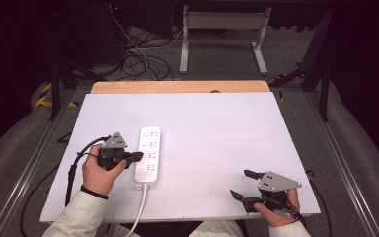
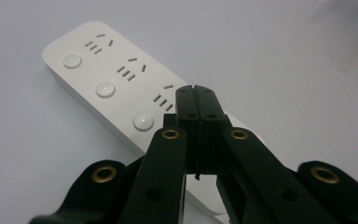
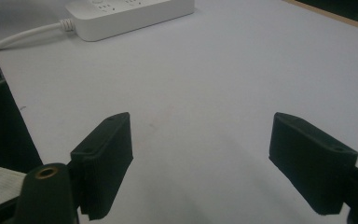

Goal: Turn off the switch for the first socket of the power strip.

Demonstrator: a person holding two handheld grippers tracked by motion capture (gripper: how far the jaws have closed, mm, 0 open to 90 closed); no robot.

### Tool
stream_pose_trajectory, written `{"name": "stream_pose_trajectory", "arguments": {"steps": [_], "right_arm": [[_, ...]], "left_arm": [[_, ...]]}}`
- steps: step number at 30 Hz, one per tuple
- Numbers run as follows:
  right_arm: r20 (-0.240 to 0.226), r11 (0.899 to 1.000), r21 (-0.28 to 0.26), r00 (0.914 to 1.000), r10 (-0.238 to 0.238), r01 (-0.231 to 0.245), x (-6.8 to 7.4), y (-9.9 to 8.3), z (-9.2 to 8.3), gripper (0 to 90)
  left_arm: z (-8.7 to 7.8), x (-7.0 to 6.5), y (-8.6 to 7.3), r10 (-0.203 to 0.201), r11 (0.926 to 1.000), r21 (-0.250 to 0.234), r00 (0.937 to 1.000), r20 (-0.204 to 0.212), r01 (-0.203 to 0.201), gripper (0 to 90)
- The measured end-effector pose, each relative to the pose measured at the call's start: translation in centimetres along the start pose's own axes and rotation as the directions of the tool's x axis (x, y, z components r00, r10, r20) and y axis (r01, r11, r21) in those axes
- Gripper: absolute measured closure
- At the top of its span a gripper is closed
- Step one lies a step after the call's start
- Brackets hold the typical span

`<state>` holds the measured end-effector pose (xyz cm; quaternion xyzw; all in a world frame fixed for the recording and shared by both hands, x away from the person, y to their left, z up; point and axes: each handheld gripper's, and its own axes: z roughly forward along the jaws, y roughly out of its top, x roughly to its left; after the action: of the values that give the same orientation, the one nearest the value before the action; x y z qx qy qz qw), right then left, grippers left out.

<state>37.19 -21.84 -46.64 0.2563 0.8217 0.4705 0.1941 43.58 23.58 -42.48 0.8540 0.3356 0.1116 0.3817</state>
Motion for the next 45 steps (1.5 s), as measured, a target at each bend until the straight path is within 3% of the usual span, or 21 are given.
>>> {"name": "stream_pose_trajectory", "arguments": {"steps": [6,13,23,30,45], "right_arm": [[0.001,1.000,0.003,1.0000,-0.005,0.005,0.0,0.0,0.0,21.7],[-0.002,1.000,0.000,1.0000,-0.005,0.005,0.0,0.0,0.0,21.6],[-0.002,1.000,0.006,1.0000,-0.008,0.008,0.0,0.0,0.0,21.6],[-0.006,1.000,0.006,0.9999,-0.009,0.009,0.1,0.0,0.1,21.5],[-0.006,1.000,0.007,1.0000,-0.006,0.006,0.1,0.0,0.0,21.5]], "left_arm": [[0.6,0.0,-0.1,0.010,0.9981,0.061,1.0000,-0.002,-0.009,90.0],[0.9,0.0,-0.1,0.024,0.9948,0.099,0.9997,-0.009,-0.023,90.0],[2.0,-0.2,-0.3,0.043,0.9846,0.170,0.9990,-0.014,-0.040,90.0],[2.4,-0.3,-0.4,0.051,0.9806,0.190,0.9986,-0.014,-0.047,90.0],[2.7,-0.4,-0.6,0.061,0.9794,0.194,0.9980,-0.020,-0.056,90.0]]}}
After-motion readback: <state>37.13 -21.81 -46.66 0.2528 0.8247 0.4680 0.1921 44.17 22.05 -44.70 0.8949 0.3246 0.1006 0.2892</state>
